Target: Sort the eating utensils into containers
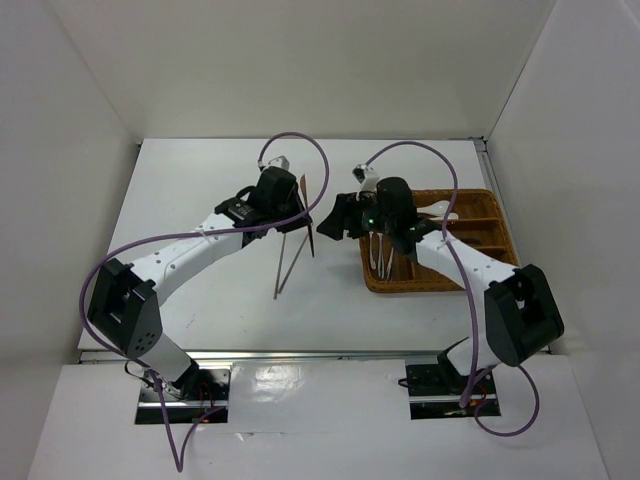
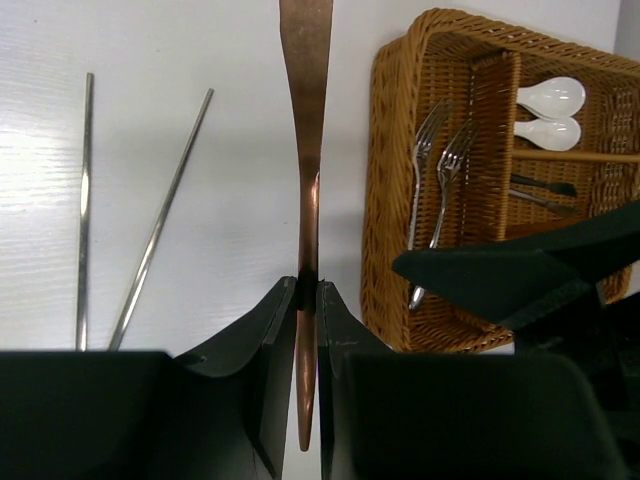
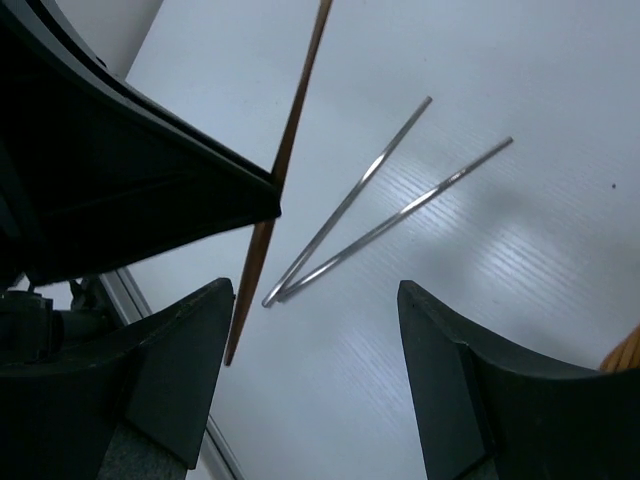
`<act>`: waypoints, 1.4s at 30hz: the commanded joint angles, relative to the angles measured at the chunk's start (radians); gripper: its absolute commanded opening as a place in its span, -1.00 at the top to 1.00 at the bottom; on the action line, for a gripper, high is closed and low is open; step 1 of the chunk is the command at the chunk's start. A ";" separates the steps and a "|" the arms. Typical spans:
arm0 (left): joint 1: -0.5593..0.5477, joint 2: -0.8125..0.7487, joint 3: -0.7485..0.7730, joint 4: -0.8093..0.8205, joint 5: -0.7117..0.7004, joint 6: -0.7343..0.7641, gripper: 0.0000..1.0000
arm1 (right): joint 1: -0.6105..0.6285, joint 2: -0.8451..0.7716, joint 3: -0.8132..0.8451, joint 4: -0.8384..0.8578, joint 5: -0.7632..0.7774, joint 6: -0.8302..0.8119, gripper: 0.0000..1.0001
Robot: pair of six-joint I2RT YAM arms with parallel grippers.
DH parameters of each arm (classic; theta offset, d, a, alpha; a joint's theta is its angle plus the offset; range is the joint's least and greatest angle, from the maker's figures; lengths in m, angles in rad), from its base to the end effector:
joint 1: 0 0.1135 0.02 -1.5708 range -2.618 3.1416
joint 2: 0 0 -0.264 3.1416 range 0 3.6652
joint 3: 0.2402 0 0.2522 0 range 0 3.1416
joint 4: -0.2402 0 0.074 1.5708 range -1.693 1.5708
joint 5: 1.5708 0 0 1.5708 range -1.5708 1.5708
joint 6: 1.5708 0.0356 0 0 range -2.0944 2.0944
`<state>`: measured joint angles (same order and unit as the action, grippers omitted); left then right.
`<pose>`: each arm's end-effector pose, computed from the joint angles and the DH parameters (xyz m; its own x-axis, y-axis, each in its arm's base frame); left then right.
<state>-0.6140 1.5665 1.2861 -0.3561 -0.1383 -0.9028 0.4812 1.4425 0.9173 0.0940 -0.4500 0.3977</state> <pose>0.2960 -0.2027 0.3024 -0.6778 -0.4736 -0.5625 -0.0841 0.8099 -0.5806 0.2806 0.1640 0.2601 -0.6387 0.0600 -0.7672 -0.5637 0.6422 0.5195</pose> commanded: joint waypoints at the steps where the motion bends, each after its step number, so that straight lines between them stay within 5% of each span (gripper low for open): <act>1: 0.002 -0.043 -0.007 0.078 0.028 -0.031 0.59 | 0.028 0.041 0.074 0.082 -0.027 -0.025 -0.49; 10: 0.002 -0.023 0.016 0.103 0.080 -0.022 0.59 | 0.074 0.122 0.106 0.084 -0.010 -0.025 -0.37; 14: 0.002 -0.014 0.025 0.103 0.089 0.002 0.59 | 0.074 0.131 0.117 0.073 0.051 -0.025 0.02; 15: 0.002 -0.014 0.025 0.112 0.089 0.014 0.59 | 0.074 0.131 0.117 0.073 0.094 -0.001 0.39; 20: 0.002 -0.023 -0.011 0.080 0.048 0.036 0.17 | 0.074 0.170 0.190 -0.046 0.310 0.088 1.00; 21: 0.002 -0.035 -0.011 0.065 0.028 0.036 -0.04 | 0.074 0.180 0.190 -0.068 0.348 0.108 1.00; 25: 0.029 -0.078 -0.011 -0.010 -0.081 0.036 -0.31 | 0.027 0.180 0.203 -0.192 0.523 0.234 1.00; 35: 0.168 -0.172 -0.143 -0.012 -0.107 0.065 -0.35 | -0.254 0.036 0.151 -0.574 0.871 0.709 1.00; 42: 0.191 -0.152 -0.171 -0.012 -0.084 0.084 -0.35 | -0.446 0.047 0.127 -0.697 0.843 0.855 1.00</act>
<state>-0.4259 1.4105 1.1217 -0.3859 -0.2317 -0.8505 0.0845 1.4918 1.0641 -0.5060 0.3592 1.1412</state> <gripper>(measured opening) 0.677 0.176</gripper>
